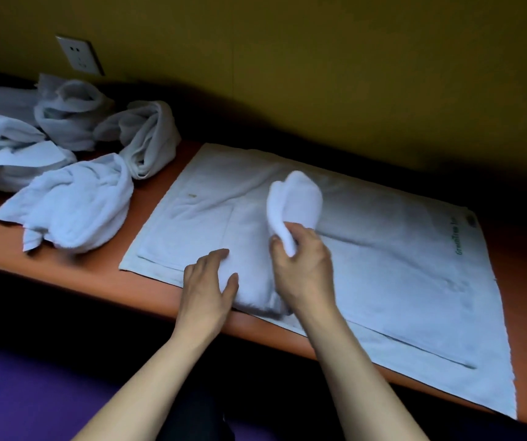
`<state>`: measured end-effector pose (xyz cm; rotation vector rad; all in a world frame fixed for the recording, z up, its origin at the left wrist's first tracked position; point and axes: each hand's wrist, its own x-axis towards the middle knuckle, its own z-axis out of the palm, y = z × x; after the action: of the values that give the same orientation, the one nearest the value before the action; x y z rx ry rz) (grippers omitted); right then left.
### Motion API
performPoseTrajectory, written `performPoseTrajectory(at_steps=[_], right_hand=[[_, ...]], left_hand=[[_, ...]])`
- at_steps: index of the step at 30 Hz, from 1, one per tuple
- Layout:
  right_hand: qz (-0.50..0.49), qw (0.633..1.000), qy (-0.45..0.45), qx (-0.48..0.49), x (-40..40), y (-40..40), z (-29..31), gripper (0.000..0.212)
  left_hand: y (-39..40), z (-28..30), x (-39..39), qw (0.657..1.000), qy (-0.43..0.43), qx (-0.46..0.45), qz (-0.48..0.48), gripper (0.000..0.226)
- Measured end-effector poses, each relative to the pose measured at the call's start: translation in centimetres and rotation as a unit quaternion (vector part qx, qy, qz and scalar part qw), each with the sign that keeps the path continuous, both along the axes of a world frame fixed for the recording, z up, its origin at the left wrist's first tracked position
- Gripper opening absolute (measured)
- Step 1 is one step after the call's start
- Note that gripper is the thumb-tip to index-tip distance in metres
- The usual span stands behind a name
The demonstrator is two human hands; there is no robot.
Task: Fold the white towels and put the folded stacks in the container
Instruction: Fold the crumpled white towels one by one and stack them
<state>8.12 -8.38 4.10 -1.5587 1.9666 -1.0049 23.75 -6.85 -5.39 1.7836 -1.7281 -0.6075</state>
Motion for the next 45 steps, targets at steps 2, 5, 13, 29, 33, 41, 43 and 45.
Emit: performPoseTrajectory(at_steps=[2,5,13,29,33,41,43,45], right_hand=[[0.058,0.996,0.058,0.033,2.5,0.0,-0.9,0.027],[0.146,0.974,0.076,0.157,4.9,0.3,-2.2,0.04],[-0.05,0.997,-0.016,0.05,-0.1,-1.2,-2.5,0.018],[-0.033,0.953,-0.26,0.151,-3.5,-2.2,-4.6,0.032],[-0.055,0.955,-0.265,0.12,-7.5,-0.4,-4.4,0.03],[-0.156,0.951,-0.258,0.072,-21.3,4.5,-3.6,0.03],[-0.183,0.948,-0.254,0.06,-25.1,5.8,-3.6,0.03],[-0.203,0.945,-0.249,0.055,-28.6,7.0,-3.7,0.028]], left_hand=[[0.0,0.2,0.4,0.998,0.056,-0.003,0.025,0.032],[0.0,1.2,1.1,0.984,0.152,0.018,0.095,0.023],[-0.7,3.5,1.1,0.959,0.211,0.131,0.134,0.027],[-0.6,5.5,-1.1,0.949,0.23,0.207,0.062,0.047],[0.5,5.6,-4.7,0.944,0.257,0.204,0.019,0.048],[2.6,7.3,-17.3,0.935,0.229,0.223,-0.154,0.077],[3.1,7.2,-20.9,0.932,0.219,0.221,-0.187,0.077],[3.6,6.9,-24.5,0.931,0.211,0.216,-0.207,0.079]])
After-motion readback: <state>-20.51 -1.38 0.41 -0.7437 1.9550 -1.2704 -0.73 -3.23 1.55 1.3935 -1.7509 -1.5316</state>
